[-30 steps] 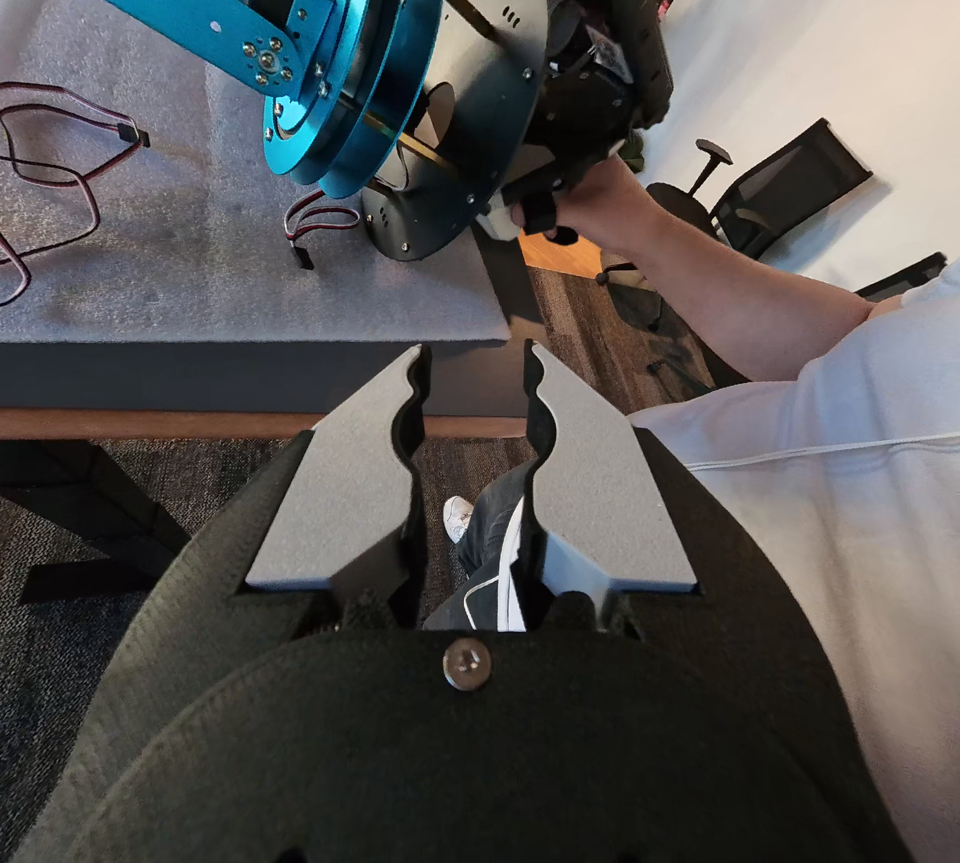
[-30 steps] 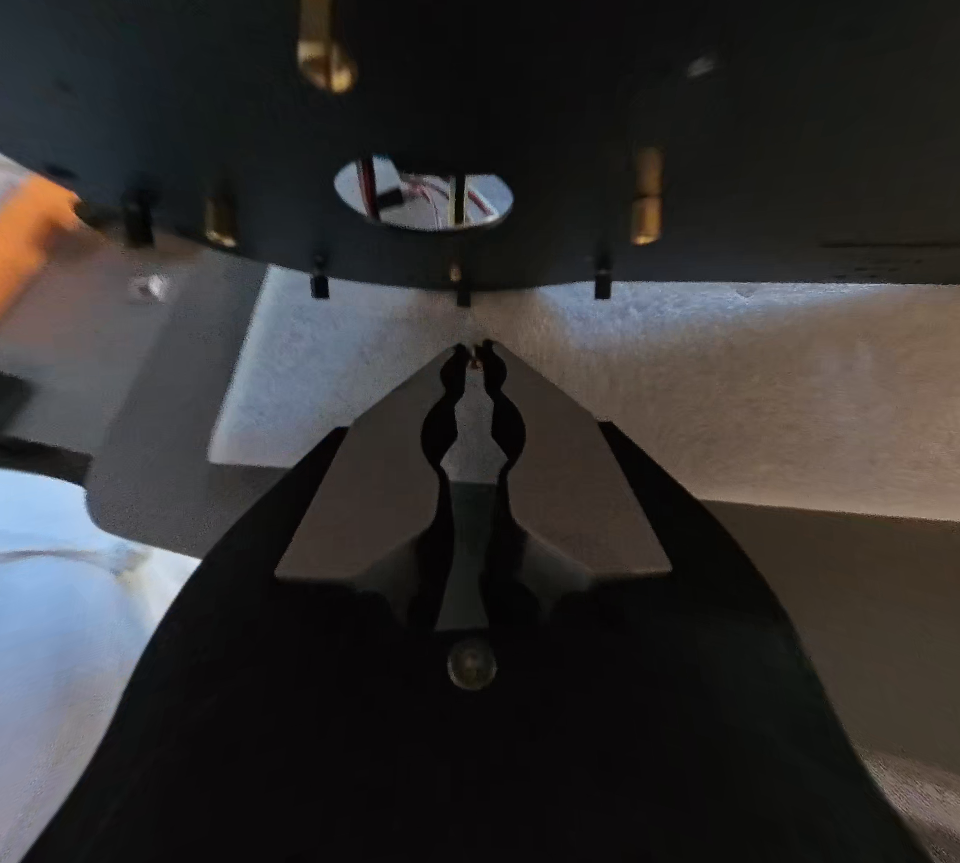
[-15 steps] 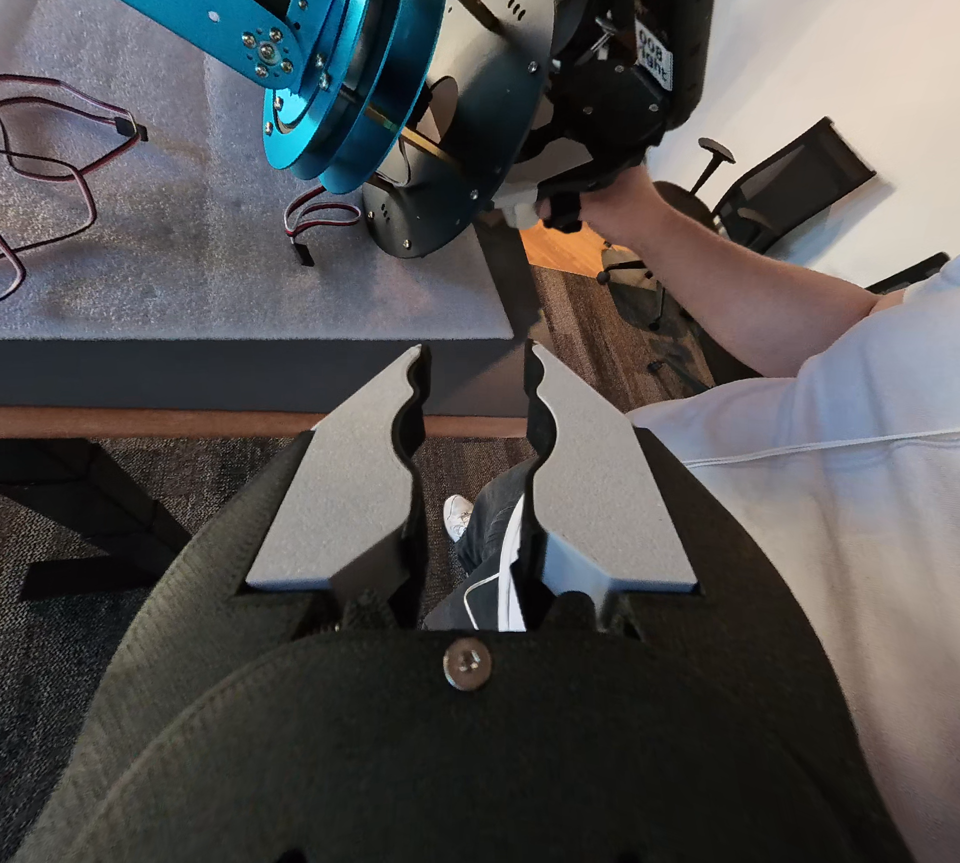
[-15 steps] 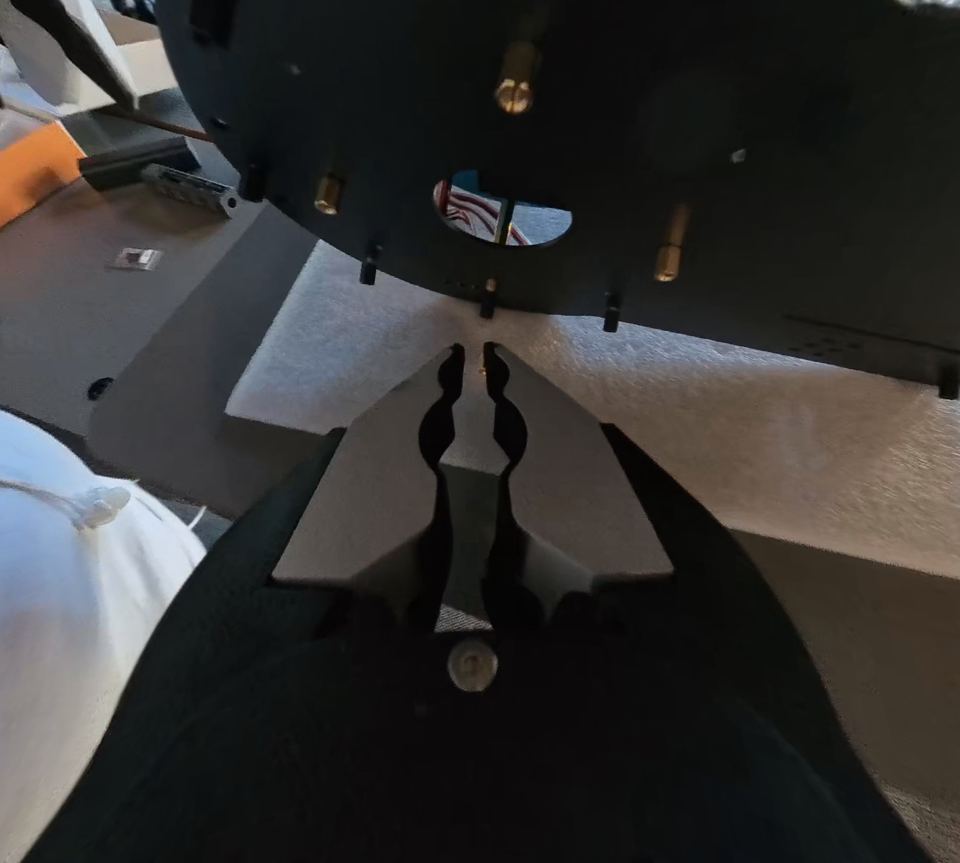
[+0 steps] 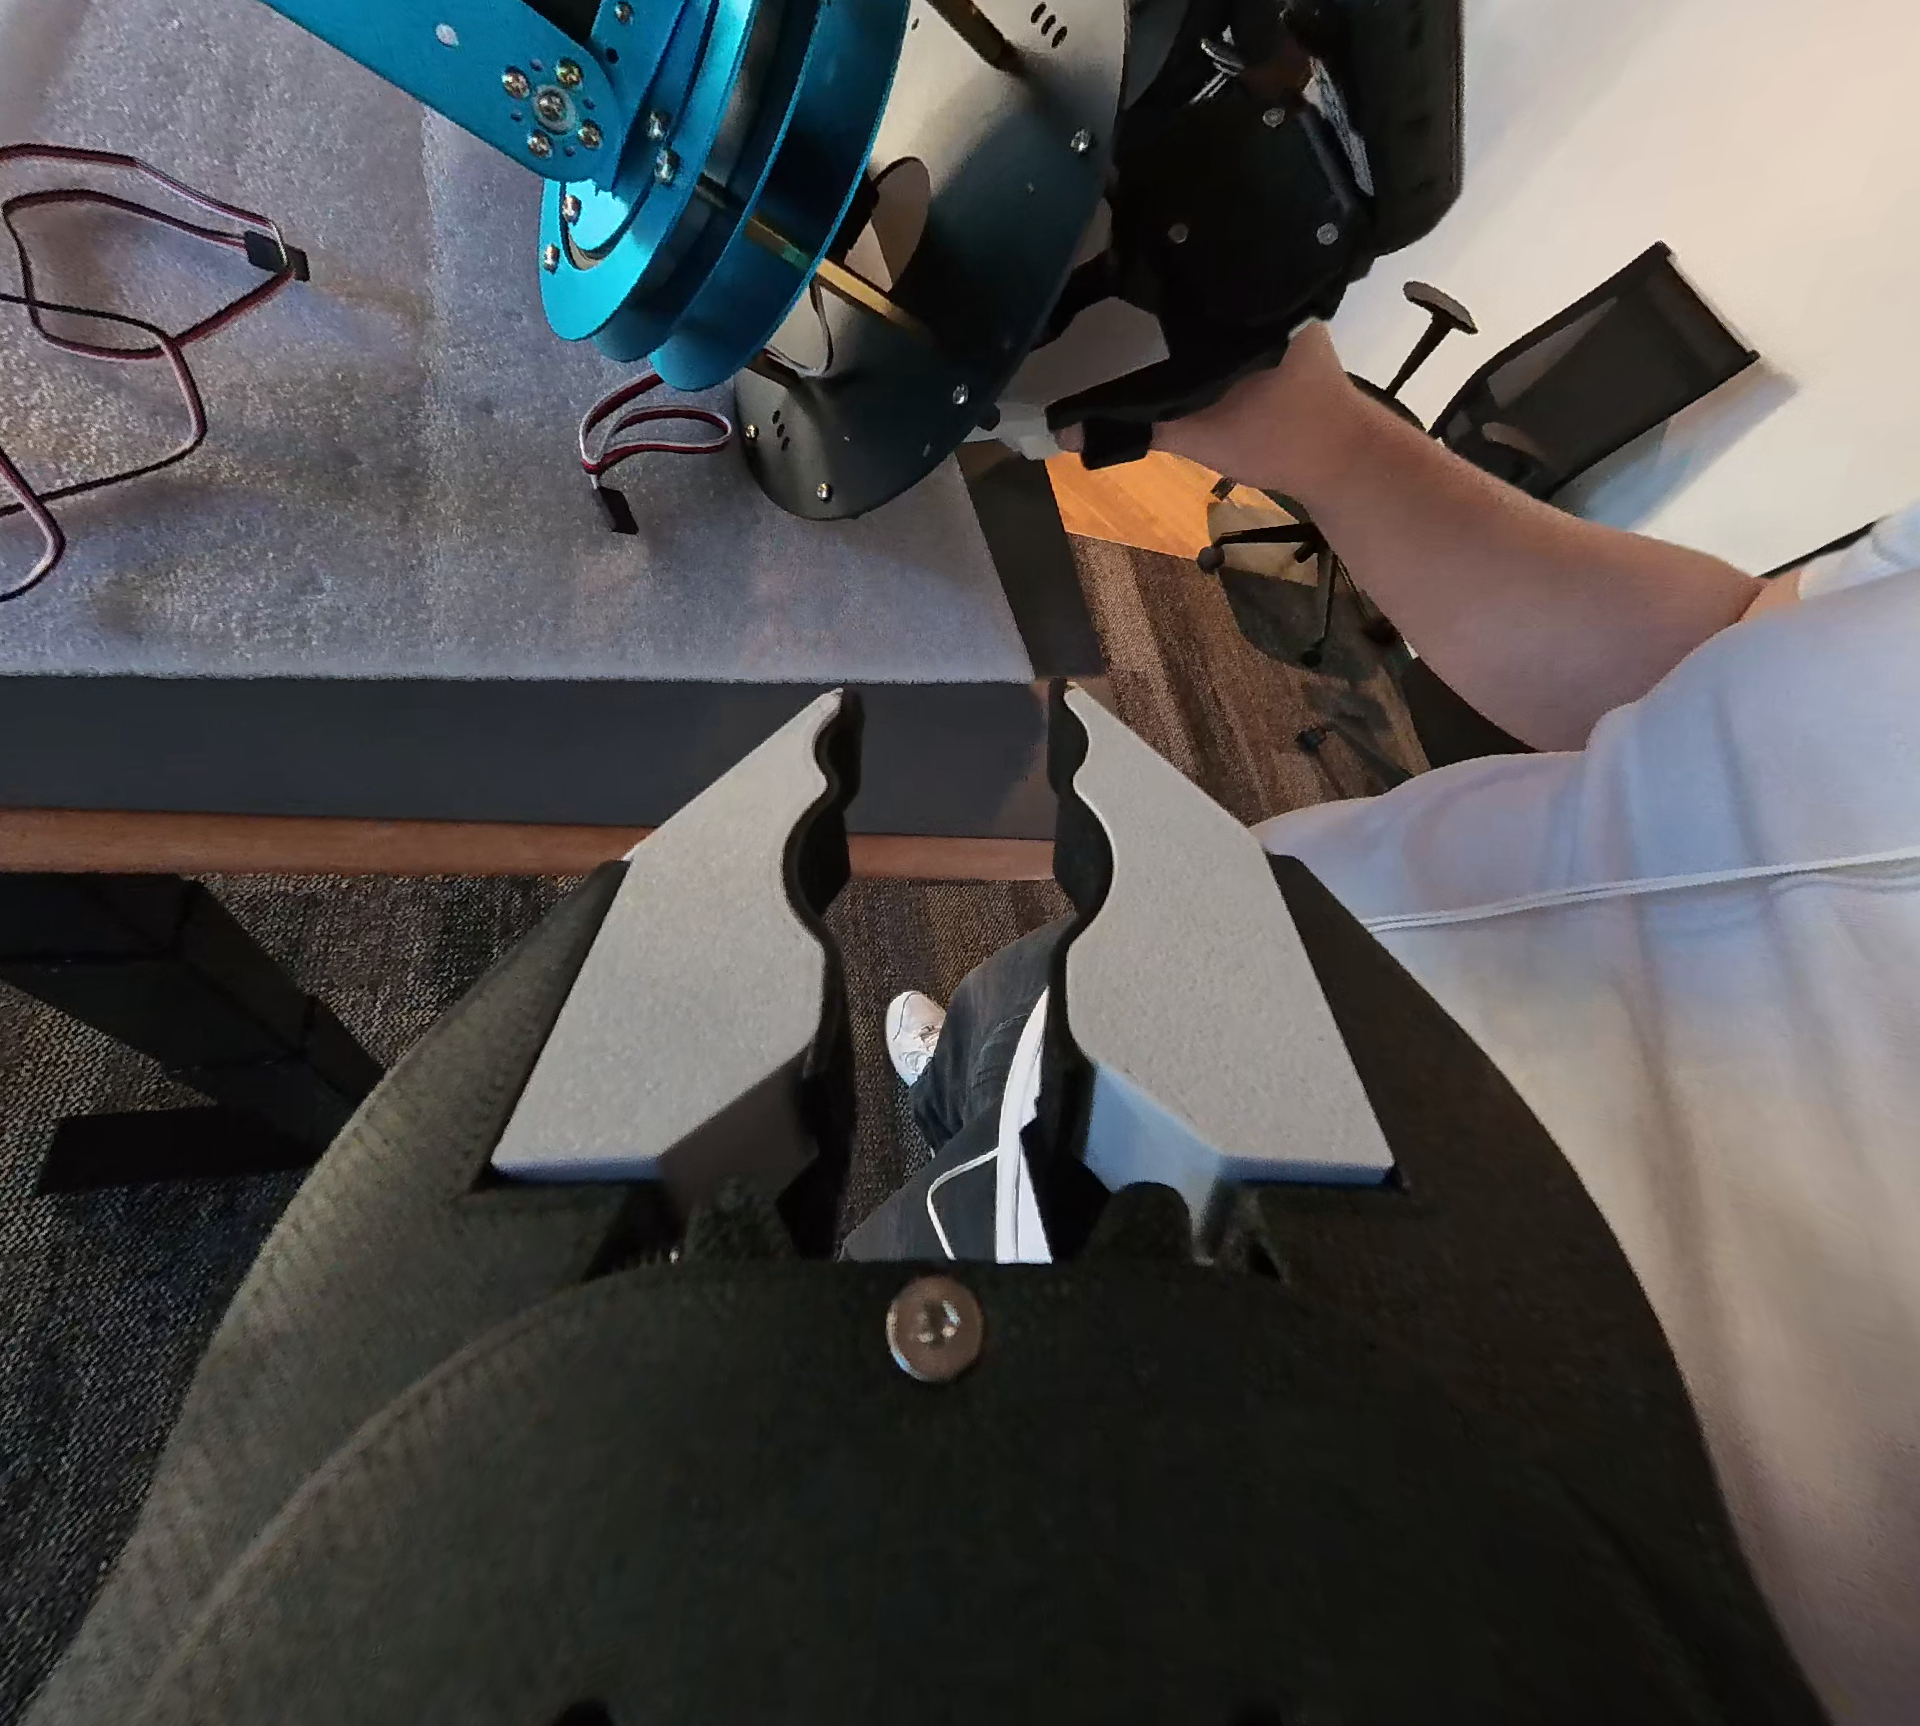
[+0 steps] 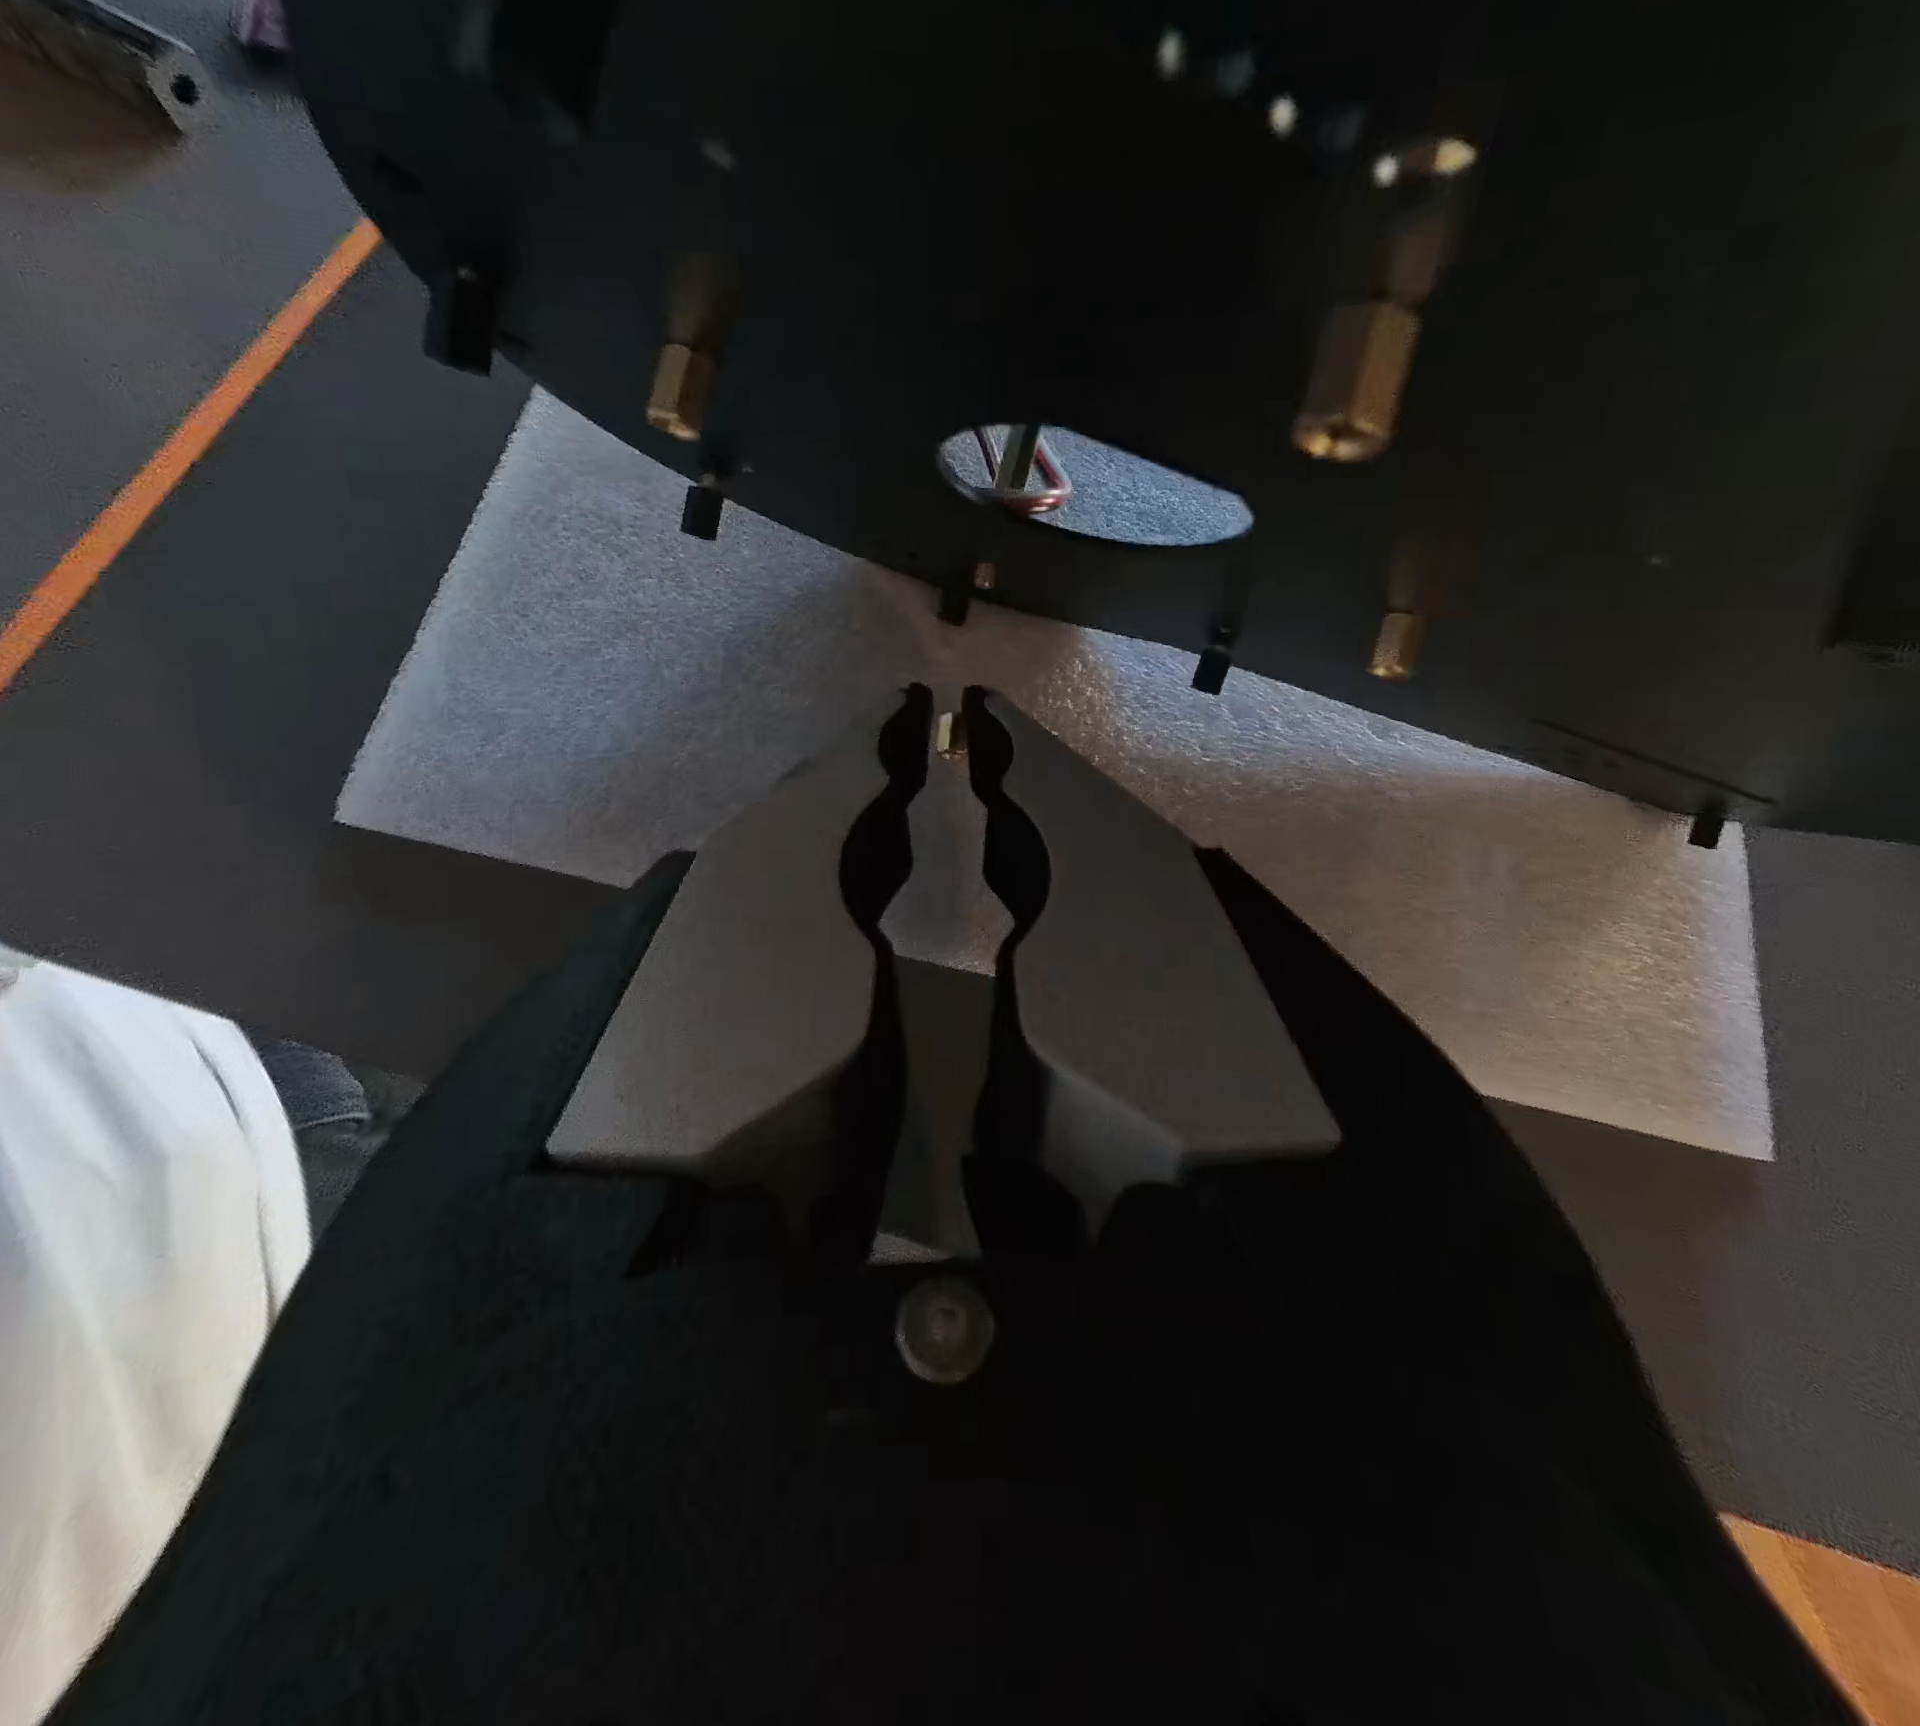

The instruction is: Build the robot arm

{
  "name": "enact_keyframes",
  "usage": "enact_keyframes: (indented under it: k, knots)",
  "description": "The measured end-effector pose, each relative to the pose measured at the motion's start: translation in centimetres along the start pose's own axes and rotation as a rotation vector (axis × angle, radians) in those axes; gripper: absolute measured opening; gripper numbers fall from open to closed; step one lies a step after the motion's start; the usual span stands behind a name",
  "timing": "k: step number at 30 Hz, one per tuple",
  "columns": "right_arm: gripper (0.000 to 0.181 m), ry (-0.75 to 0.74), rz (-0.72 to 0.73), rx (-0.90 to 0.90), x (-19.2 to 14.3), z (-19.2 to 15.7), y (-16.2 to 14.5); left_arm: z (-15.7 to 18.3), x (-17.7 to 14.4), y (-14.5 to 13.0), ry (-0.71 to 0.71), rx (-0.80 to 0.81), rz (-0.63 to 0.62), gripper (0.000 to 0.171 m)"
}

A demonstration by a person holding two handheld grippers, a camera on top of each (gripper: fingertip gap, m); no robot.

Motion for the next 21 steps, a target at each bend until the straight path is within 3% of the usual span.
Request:
enact_keyframes:
  k: [21]
  knots:
    - [0.005, -0.034, -0.212, -0.007, 0.4, 0.2, -1.1, -0.3, -0.2, 0.0, 0.003, -0.006, 0.017, 0.034]
Point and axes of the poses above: each gripper's, where its closed fingertips meet, x out along the fingers, y out of its top, z = x × y across the jaws, the point moved 3 cm from there along -x, back along the fingers, and after that the axes turned 13 degrees about -y, right-handed, at the moved point
